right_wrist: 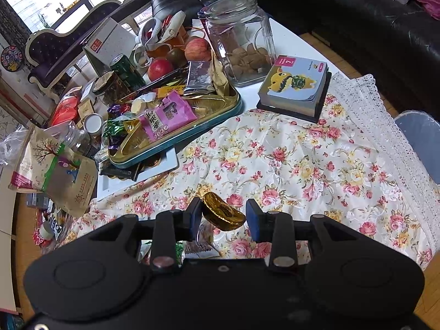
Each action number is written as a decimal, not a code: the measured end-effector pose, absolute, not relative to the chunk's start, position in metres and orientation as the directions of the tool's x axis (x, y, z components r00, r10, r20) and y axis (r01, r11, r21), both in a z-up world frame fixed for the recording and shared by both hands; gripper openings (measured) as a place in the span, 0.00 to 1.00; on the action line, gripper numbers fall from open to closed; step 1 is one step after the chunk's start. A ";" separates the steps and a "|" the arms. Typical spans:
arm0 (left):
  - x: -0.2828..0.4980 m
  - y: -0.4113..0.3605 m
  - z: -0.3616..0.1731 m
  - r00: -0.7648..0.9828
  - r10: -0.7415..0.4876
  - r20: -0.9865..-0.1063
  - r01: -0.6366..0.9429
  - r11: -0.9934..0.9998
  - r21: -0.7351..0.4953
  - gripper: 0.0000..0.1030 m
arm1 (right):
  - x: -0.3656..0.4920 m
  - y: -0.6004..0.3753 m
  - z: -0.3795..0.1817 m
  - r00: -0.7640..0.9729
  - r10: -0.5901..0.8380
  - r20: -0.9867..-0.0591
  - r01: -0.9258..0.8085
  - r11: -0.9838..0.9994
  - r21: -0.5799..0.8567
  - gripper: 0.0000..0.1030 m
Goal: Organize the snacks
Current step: 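Grasp the white printed packet with the left tool while the right tool holds the gold candy, then carry the white printed packet into the tin tray and open the left tool, then lower the gold candy into the tin tray and open the right tool, then grasp the clear packet of brown cookie with the right tool, then grasp the white bar wrapper with the left tool while the right tool holds the cookie packet, then drop the white bar into the tin tray with the left tool while the right holds its packet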
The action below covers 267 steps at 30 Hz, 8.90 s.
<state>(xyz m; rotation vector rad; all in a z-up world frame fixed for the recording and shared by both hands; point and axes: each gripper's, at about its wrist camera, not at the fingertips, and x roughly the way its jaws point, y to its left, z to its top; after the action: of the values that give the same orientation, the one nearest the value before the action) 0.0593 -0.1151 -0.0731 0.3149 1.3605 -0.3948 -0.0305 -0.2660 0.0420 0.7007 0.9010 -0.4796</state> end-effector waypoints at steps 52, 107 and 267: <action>0.149 0.206 0.022 0.313 0.196 -0.929 -0.244 0.962 0.120 0.46 | 0.054 0.007 0.018 0.450 0.361 -0.817 -0.031 0.920 0.390 0.38; 0.107 -0.021 0.008 0.249 -0.100 -0.963 0.306 0.952 -0.020 0.46 | 0.008 -0.221 -0.012 0.464 -0.038 -0.885 0.614 0.734 0.290 0.42; 0.120 0.066 0.011 0.241 0.031 -0.970 0.212 0.974 0.084 0.33 | -0.010 -0.232 0.004 0.470 -0.033 -0.882 0.613 0.731 0.299 0.36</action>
<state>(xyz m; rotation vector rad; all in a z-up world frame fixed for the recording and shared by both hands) 0.1197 0.0661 0.0105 0.2137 1.3244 -0.1249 -0.0102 -0.2318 0.0040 0.6565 1.0157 -0.4328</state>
